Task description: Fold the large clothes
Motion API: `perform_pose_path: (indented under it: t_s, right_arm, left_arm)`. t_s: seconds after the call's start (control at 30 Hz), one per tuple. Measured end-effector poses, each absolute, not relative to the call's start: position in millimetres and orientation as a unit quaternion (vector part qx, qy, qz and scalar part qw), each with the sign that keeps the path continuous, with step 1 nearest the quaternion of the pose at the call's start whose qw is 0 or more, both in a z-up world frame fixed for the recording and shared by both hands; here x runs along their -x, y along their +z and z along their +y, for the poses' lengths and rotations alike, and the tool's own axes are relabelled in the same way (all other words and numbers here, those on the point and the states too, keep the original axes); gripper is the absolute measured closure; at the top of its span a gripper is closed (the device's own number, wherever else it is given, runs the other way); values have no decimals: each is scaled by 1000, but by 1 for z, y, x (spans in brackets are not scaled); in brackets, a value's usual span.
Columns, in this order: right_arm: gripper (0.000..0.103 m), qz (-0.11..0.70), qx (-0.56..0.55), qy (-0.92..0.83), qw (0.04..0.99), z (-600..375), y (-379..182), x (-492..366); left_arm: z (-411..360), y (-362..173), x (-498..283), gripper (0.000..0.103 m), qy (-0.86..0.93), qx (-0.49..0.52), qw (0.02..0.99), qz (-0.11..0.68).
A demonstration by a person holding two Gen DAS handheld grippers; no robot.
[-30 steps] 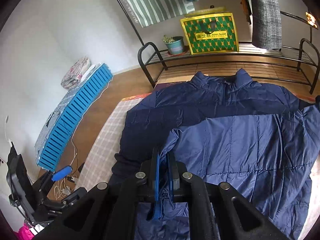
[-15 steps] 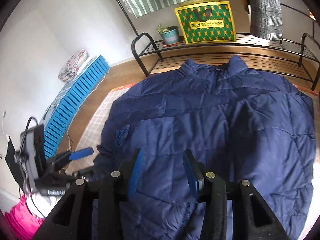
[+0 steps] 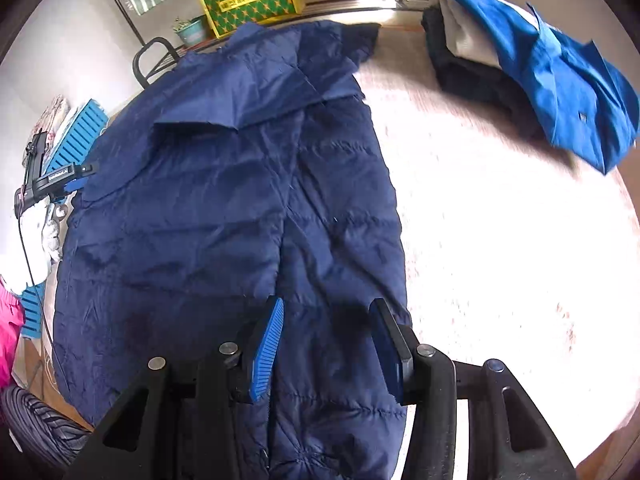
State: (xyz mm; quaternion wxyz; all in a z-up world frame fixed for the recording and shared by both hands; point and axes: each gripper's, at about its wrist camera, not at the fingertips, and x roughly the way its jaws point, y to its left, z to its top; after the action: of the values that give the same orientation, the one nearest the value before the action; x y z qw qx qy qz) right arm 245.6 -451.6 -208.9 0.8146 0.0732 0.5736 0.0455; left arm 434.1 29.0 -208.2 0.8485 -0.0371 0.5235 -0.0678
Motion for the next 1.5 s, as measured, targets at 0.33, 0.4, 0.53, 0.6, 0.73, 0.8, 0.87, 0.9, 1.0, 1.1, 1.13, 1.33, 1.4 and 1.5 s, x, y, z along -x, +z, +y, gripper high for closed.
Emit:
perform_pose_path:
  t_s: [0.33,0.4,0.53,0.6,0.73,0.8,0.87,0.9,1.0,1.1,1.13,1.33,1.4,1.5]
  right_arm:
    - [54,566,-38,58,821,-439,-219,-244]
    - [51,565,-40,58,822,-439,-218,-245]
    - [51,563,-26,58,824,-436,-218,-243]
    - [49,562,-28,58,825,-436,-218,-243]
    - [47,561,-21,55,826,-430,-219,-246]
    - [46,561,-14,53,826,-428,-219,-245]
    - [46,561,-14,52,826,-427,-219,-246]
    - [46,561,-15,52,826,-427,-219,-245]
    - [46,562,-15,52,826,-427,-219,-245]
    - [46,561,-10,53,826,-427,-219,-245]
    - [46,561,-9,52,826,-427,-219,-245]
    - [46,561,-4,49,826,-422,-218,-242]
    - [46,562,-1,49,826,-421,-218,-241]
    - [46,562,6,46,826,-417,-218,-240]
  left_arm:
    - [29,-172,-450,100,-47,-13,883,466]
    - [37,-174,-460,100,-46,6,878,477]
    - [52,-185,-462,81,-77,46,857,507]
    - [58,-194,-461,29,-78,72,844,526]
    - [64,-205,-461,29,-84,131,836,526]
    - [60,-210,-462,42,-73,128,837,527]
    - [51,-215,-464,81,-65,106,838,532]
    - [46,-215,-463,93,-68,97,839,530]
    - [36,-202,-453,98,-69,57,860,503]
    - [32,-177,-447,99,-75,28,884,461]
    - [33,-170,-450,99,-73,23,889,451]
    - [44,-165,-495,99,-43,25,896,441]
    - [46,-174,-507,99,-39,33,892,449]
    - [50,-190,-521,99,-26,29,889,456]
